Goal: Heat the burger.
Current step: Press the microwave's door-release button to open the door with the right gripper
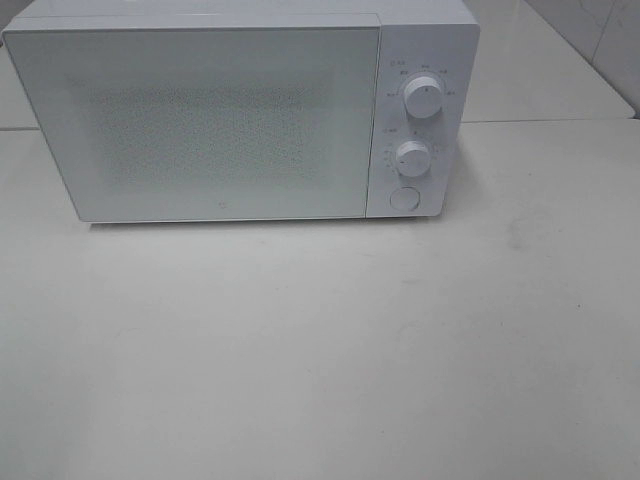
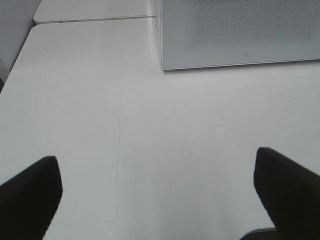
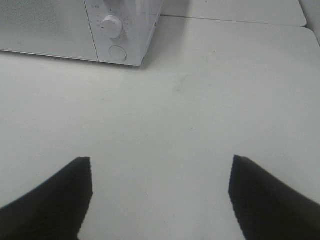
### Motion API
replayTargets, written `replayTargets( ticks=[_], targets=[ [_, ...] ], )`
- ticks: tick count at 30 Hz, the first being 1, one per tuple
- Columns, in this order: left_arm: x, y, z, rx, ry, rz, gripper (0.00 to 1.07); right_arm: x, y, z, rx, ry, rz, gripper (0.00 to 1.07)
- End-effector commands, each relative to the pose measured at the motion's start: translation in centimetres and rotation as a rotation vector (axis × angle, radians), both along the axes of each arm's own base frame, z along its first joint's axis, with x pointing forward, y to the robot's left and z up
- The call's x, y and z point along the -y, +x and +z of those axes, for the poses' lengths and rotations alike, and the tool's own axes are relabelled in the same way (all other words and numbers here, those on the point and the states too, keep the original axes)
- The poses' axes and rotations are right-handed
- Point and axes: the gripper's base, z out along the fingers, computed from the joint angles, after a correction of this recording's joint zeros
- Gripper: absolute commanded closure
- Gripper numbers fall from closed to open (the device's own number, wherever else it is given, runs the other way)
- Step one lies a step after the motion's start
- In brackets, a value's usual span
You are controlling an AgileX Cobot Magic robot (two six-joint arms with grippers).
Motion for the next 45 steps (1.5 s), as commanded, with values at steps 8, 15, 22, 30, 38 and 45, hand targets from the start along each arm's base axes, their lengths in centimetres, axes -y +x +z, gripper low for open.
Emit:
replayTargets(
  ticks=[8,15,22,30,38,45],
  targets=[
    [0.0,-0.2,0.1,0.033,-0.006,0.004,0.09,-0.2,1.5,2.0,0.060,0.006,-0.004,0.32],
    [0.0,-0.2,0.1,0.033,-0.006,0.004,0.09,-0.7,4.9,3.1,0.084,0.007,-0.004,0.32],
    [0.0,-0.2,0.1,0.033,-0.006,0.004,0.09,-1.2,8.4,3.6,0.095,0.009,-0.005,0.32],
    [0.0,-0.2,0.1,0.033,-0.006,0.004,0.09,-1.8,11.7,3.3,0.087,0.013,-0.008,0.32],
    [0.0,-0.2,0.1,0.033,-0.006,0.004,0.09,-2.2,15.0,2.7,0.104,0.015,-0.010,0.32],
    [0.0,-0.2,0.1,0.033,-0.006,0.004,0.09,-2.6,17.4,-1.0,0.188,0.043,-0.020,0.32]
  ],
)
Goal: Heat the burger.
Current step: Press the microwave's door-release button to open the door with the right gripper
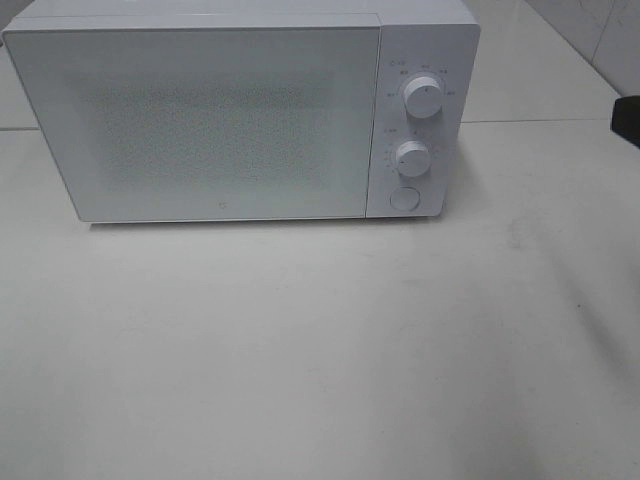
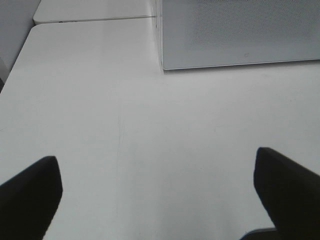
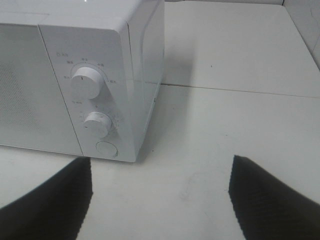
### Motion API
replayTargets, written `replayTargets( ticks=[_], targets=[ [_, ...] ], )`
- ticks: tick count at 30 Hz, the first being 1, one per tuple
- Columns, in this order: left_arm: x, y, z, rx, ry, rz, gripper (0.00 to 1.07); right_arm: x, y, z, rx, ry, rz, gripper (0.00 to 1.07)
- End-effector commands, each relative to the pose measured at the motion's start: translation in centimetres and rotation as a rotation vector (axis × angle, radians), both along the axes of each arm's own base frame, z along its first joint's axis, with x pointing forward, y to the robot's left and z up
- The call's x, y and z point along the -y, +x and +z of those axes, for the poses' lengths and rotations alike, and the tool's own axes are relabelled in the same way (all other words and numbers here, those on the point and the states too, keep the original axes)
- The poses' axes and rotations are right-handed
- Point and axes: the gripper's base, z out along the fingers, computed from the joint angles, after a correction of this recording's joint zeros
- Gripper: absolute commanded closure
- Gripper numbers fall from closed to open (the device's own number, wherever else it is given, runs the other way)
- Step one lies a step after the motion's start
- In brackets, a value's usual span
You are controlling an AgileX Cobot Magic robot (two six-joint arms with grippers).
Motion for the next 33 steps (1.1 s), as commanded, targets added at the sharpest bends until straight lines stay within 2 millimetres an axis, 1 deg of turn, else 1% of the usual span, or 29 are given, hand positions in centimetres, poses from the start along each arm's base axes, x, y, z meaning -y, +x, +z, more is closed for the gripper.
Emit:
replayTargets(
  ticks=[1,2,3,5,6,8,9,10,12,13,16,17,18,19,20,21,22,23,25,26,28,29,31,32,33],
  targets=[
    [0.0,-0.2,0.1,0.033,-0.006,0.004,0.09,-0.1,0.9,-0.9,0.080,0.022,-0.010,0.32],
    [0.0,-0.2,0.1,0.033,-0.006,0.004,0.09,-0.1,0.9,-0.9,0.080,0.022,-0.010,0.32],
    [0.0,-0.2,0.1,0.033,-0.006,0.004,0.09,-0.1,1.3,-1.3,0.121,0.028,-0.011,0.32],
    [0.0,-0.2,0.1,0.033,-0.006,0.004,0.09,-0.1,1.5,-1.6,0.141,0.031,-0.012,0.32],
    [0.0,-0.2,0.1,0.033,-0.006,0.004,0.09,-0.2,2.0,-2.0,0.193,0.038,-0.013,0.32],
    [0.0,-0.2,0.1,0.033,-0.006,0.004,0.09,-0.2,2.2,-2.2,0.214,0.041,-0.013,0.32],
    [0.0,-0.2,0.1,0.033,-0.006,0.004,0.09,-0.3,2.6,-2.9,0.232,0.044,-0.015,0.32],
    [0.0,-0.2,0.1,0.033,-0.006,0.004,0.09,-0.3,2.6,-2.9,0.232,0.044,-0.015,0.32],
    [0.0,-0.2,0.1,0.033,-0.006,0.004,0.09,-0.2,3.0,-3.9,0.233,0.035,-0.025,0.32],
    [0.0,-0.2,0.1,0.033,-0.006,0.004,0.09,-0.2,3.0,-3.9,0.233,0.035,-0.025,0.32],
    [0.0,-0.2,0.1,0.033,-0.006,0.004,0.09,-0.5,3.5,-5.3,0.225,0.020,-0.042,0.32],
    [0.0,-0.2,0.1,0.033,-0.006,0.004,0.09,-0.5,3.5,-5.3,0.225,0.020,-0.042,0.32],
    [0.0,-0.2,0.1,0.033,-0.006,0.004,0.09,-0.7,3.7,-5.9,0.225,0.003,-0.052,0.32],
    [0.0,-0.2,0.1,0.033,-0.006,0.004,0.09,-0.7,3.7,-5.9,0.225,0.003,-0.052,0.32],
    [0.0,-0.2,0.1,0.033,-0.006,0.004,0.09,-0.8,3.8,-6.1,0.228,-0.003,-0.054,0.32],
    [0.0,-0.2,0.1,0.033,-0.006,0.004,0.09,-1.3,3.9,-6.9,0.242,-0.023,-0.060,0.32],
    [0.0,-0.2,0.1,0.033,-0.006,0.004,0.09,-1.3,3.9,-6.9,0.242,-0.023,-0.060,0.32],
    [0.0,-0.2,0.1,0.033,-0.006,0.004,0.09,-1.9,3.9,-7.5,0.246,-0.029,-0.066,0.32],
    [0.0,-0.2,0.1,0.033,-0.006,0.004,0.09,-2.1,4.1,-7.8,0.245,-0.031,-0.069,0.32],
    [0.0,-0.2,0.1,0.033,-0.006,0.004,0.09,-2.8,4.2,-8.3,0.243,-0.024,-0.070,0.32],
    [0.0,-0.2,0.1,0.033,-0.006,0.004,0.09,-3.0,4.3,-8.6,0.244,-0.024,-0.071,0.32],
    [0.0,-0.2,0.1,0.033,-0.006,0.004,0.09,-3.6,4.3,-9.0,0.249,-0.021,-0.070,0.32],
    [0.0,-0.2,0.1,0.033,-0.006,0.004,0.09,-3.8,4.4,-9.2,0.255,-0.022,-0.073,0.32],
    [0.0,-0.2,0.1,0.033,-0.006,0.004,0.09,-4.3,4.4,-9.7,0.264,-0.024,-0.081,0.32],
    [0.0,-0.2,0.1,0.033,-0.006,0.004,0.09,-4.3,4.4,-9.7,0.264,-0.024,-0.081,0.32]
  ],
)
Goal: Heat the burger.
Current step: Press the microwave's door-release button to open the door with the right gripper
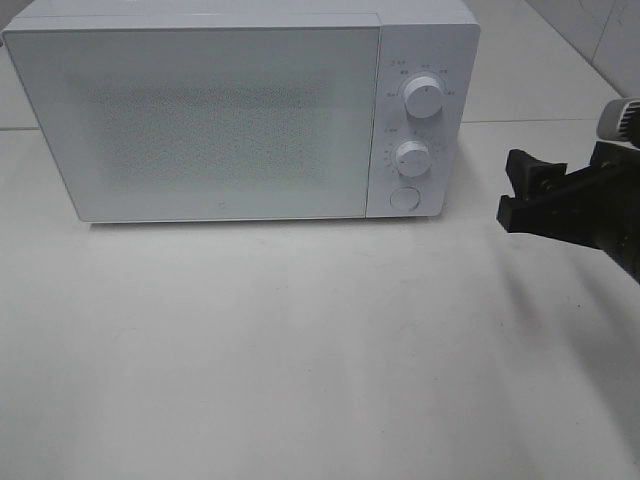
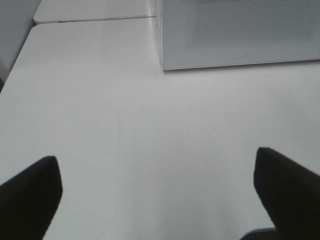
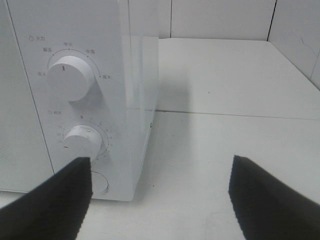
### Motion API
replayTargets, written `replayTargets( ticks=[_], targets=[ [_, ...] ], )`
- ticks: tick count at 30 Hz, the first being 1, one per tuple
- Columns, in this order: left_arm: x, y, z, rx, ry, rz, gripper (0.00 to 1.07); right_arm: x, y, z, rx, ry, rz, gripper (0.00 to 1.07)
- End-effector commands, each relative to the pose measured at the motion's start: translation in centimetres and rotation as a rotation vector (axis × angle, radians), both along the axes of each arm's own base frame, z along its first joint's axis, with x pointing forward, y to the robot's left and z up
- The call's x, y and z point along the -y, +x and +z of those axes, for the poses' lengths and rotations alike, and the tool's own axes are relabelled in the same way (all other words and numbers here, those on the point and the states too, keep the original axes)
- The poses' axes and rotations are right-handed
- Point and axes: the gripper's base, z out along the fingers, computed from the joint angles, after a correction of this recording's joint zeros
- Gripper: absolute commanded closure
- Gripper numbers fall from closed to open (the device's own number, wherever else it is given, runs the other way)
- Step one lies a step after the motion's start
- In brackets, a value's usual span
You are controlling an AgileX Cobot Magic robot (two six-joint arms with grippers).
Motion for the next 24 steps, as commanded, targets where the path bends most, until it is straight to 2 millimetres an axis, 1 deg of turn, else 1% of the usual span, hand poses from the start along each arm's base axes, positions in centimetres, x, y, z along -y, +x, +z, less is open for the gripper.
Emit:
replayTargets(
  ticks=[1,3,5,7,8,9,10,11,12,14,16,17,19,20,24],
  targets=[
    [0.0,-0.2,0.1,0.033,-0.006,0.004,0.09,-1.0,0.1,-0.4,0.045,-0.002,-0.030,0.32],
    [0.0,-0.2,0.1,0.033,-0.006,0.004,0.09,-1.1,0.0,-0.6,0.051,-0.002,-0.037,0.32],
    [0.0,-0.2,0.1,0.033,-0.006,0.004,0.09,-2.1,-0.3,-1.3,0.052,-0.010,-0.040,0.32],
    [0.0,-0.2,0.1,0.033,-0.006,0.004,0.09,-2.4,-0.3,-1.5,0.051,-0.012,-0.042,0.32],
    [0.0,-0.2,0.1,0.033,-0.006,0.004,0.09,-3.0,-0.3,-1.9,0.037,-0.014,-0.044,0.32],
    [0.0,-0.2,0.1,0.033,-0.006,0.004,0.09,-3.0,-0.3,-1.9,0.037,-0.014,-0.044,0.32],
    [0.0,-0.2,0.1,0.033,-0.006,0.004,0.09,-3.4,-0.2,-2.1,0.031,-0.015,-0.038,0.32],
    [0.0,-0.2,0.1,0.033,-0.006,0.004,0.09,-4.2,-0.1,-2.4,0.026,-0.020,-0.019,0.32],
    [0.0,-0.2,0.1,0.033,-0.006,0.004,0.09,-4.2,-0.1,-2.4,0.026,-0.020,-0.019,0.32],
    [0.0,-0.2,0.1,0.033,-0.006,0.004,0.09,-5.2,0.1,-2.7,0.014,-0.019,-0.005,0.32],
    [0.0,-0.2,0.1,0.033,-0.006,0.004,0.09,-5.5,0.2,-2.9,0.011,-0.020,-0.004,0.32],
    [0.0,-0.2,0.1,0.033,-0.006,0.004,0.09,-6.0,0.2,-3.1,0.001,-0.019,0.000,0.32],
    [0.0,-0.2,0.1,0.033,-0.006,0.004,0.09,-6.2,0.3,-3.1,0.000,-0.017,0.002,0.32],
    [0.0,-0.2,0.1,0.033,-0.006,0.004,0.09,-6.7,0.4,-3.1,0.001,-0.010,0.002,0.32],
    [0.0,-0.2,0.1,0.033,-0.006,0.004,0.09,-7.3,0.6,-2.8,0.004,-0.001,-0.004,0.32]
  ],
)
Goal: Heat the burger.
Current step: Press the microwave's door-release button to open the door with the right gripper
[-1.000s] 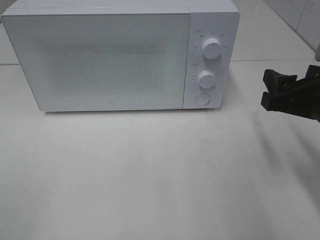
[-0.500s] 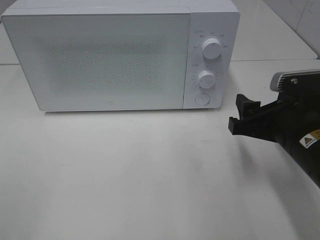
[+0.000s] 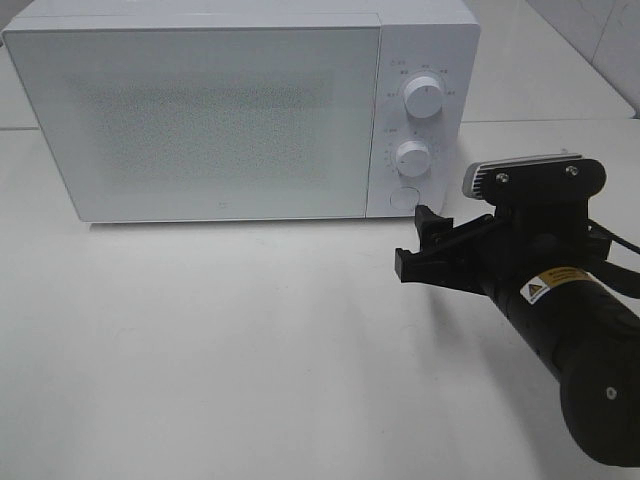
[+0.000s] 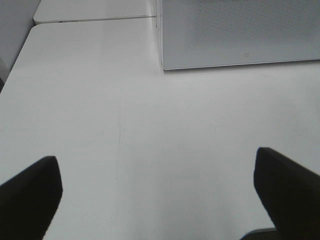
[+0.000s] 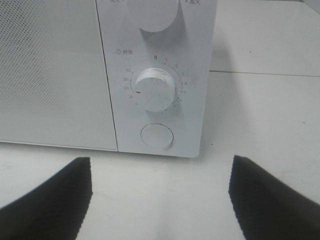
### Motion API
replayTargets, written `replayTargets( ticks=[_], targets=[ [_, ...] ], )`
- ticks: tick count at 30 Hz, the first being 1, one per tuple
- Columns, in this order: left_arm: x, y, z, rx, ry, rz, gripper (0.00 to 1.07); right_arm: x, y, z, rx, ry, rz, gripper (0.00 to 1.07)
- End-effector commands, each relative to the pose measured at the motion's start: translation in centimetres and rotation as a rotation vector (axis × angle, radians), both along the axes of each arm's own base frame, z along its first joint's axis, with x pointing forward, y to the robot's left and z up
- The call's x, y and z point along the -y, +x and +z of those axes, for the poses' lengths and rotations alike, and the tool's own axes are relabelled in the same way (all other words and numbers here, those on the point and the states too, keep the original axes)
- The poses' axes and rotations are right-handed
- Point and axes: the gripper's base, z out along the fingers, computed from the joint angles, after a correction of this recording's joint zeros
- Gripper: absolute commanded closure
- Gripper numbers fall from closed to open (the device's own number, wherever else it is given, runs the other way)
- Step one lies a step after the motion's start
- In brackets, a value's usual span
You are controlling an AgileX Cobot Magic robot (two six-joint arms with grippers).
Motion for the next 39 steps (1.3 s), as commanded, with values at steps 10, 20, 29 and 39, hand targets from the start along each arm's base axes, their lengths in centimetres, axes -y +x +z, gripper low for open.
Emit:
replayTargets(
  ticks=[10,20,29,39],
  targets=[
    [0.0,-0.2,0.1,0.033,-0.006,0.004,0.09,-1.0,0.8,1.2,0.077,0.042,-0.030,0.32],
    [0.0,-0.2,0.1,0.033,-0.006,0.004,0.09,-1.0,0.8,1.1,0.028,0.454,-0.126,0.42],
    [0.0,-0.2,0.1,0.033,-0.006,0.004,0.09,-1.2,0.6,0.4,-0.104,0.937,-0.265,0.56],
    [0.0,-0.2,0.1,0.033,-0.006,0.004,0.09,-1.3,0.4,-0.1,-0.200,1.270,-0.387,0.81]
  ],
)
